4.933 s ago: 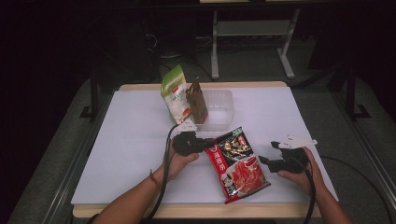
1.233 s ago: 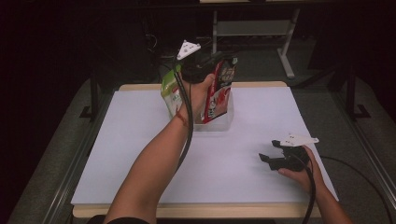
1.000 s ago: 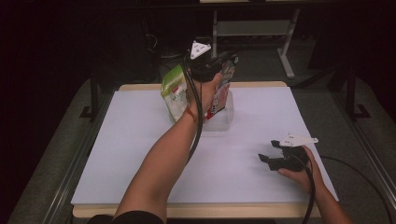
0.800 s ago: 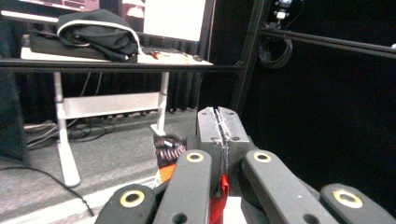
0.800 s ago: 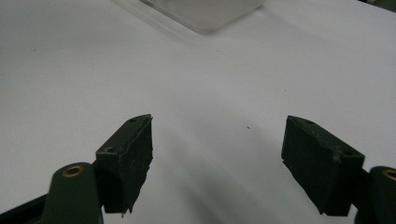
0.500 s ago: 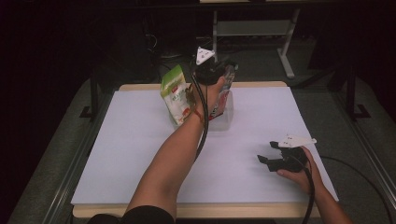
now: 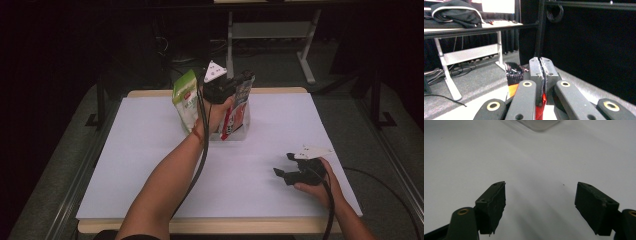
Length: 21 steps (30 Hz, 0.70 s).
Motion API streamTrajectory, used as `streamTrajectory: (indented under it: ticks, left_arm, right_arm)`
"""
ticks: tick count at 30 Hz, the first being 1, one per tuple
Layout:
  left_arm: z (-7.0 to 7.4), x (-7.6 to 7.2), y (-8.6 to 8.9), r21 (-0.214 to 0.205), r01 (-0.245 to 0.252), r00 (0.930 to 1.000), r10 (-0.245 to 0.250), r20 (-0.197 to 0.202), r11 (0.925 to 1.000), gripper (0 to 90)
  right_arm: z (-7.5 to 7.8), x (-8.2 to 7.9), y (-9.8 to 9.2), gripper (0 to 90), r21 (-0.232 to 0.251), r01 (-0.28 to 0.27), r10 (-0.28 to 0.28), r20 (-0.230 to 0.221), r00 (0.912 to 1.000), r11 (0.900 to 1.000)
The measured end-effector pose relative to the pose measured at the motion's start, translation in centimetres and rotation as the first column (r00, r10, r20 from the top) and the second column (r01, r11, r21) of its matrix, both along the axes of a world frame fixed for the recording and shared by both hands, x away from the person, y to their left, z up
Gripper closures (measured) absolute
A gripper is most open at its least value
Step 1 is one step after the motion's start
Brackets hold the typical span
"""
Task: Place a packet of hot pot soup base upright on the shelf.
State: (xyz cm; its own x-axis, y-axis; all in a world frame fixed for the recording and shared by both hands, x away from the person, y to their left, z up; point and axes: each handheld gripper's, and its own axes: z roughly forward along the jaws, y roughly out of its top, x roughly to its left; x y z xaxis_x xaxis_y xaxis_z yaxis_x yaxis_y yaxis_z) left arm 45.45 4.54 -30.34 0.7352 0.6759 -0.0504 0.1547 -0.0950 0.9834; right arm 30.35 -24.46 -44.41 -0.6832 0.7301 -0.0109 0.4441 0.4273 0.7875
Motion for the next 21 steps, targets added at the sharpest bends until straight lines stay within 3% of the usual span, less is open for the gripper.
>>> streamTrajectory:
  ticks: [2, 5, 7, 10, 13, 15, 17, 20, 21]
  left_arm:
    - [0.0, 0.2, 0.1, 0.043, -0.037, 0.9993, 0.036, 0.003, 0.9984, 88.1]
    - [-0.5, 1.3, 0.6, 0.054, -0.074, 0.9968, 0.075, -0.028, 0.9958, 85.8]
    - [-0.9, 2.0, 1.1, 0.019, -0.090, 0.9941, 0.091, -0.059, 0.9958, 84.4]
    - [-1.5, 2.6, 2.0, -0.062, -0.065, 0.9929, 0.058, -0.104, 0.9959, 81.1]
    - [-1.8, 2.6, 2.0, -0.025, -0.090, 0.9910, 0.087, -0.102, 0.9956, 70.2]
    - [-2.0, 2.5, 2.2, -0.022, -0.105, 0.9899, 0.102, -0.098, 0.9942, 68.1]
    - [-2.3, 2.7, 2.5, -0.026, -0.123, 0.9842, 0.119, -0.131, 0.9920, 62.3]
    - [-3.2, 3.1, 2.4, 0.016, -0.104, 0.9733, 0.105, -0.204, 0.9944, 51.6]
    - [-3.5, 3.0, 2.2, 0.043, -0.107, 0.9720, 0.113, -0.206, 0.9934, 47.9]
  right_arm:
    - [-0.1, 0.0, 0.1, 23.8, -0.001, 0.004, -0.004, -0.009, 1.0000, 1.0000]
    - [-0.2, 0.0, 0.4, 23.8, -0.008, -0.005, 0.005, -0.019, 0.9998, 1.0000]
    - [-0.3, -0.1, 0.7, 23.8, -0.016, -0.018, 0.017, -0.021, 0.9996, 0.9997]
    - [-0.3, -0.1, 0.9, 23.8, -0.024, -0.029, 0.028, -0.021, 0.9994, 0.9993]
    - [-0.5, 0.1, 0.8, 23.8, -0.021, -0.026, 0.026, -0.024, 0.9994, 0.9994]
    - [-0.5, 0.1, 0.7, 23.8, -0.026, -0.026, 0.025, -0.026, 0.9993, 0.9993]
    - [-0.5, 0.1, 0.7, 23.8, -0.023, -0.026, 0.026, -0.022, 0.9994, 0.9994]
    - [-0.4, 0.0, 0.8, 23.8, -0.027, -0.030, 0.029, -0.021, 0.9994, 0.9992]
    - [-0.4, 0.0, 0.9, 23.8, -0.029, -0.032, 0.031, -0.023, 0.9993, 0.9991]
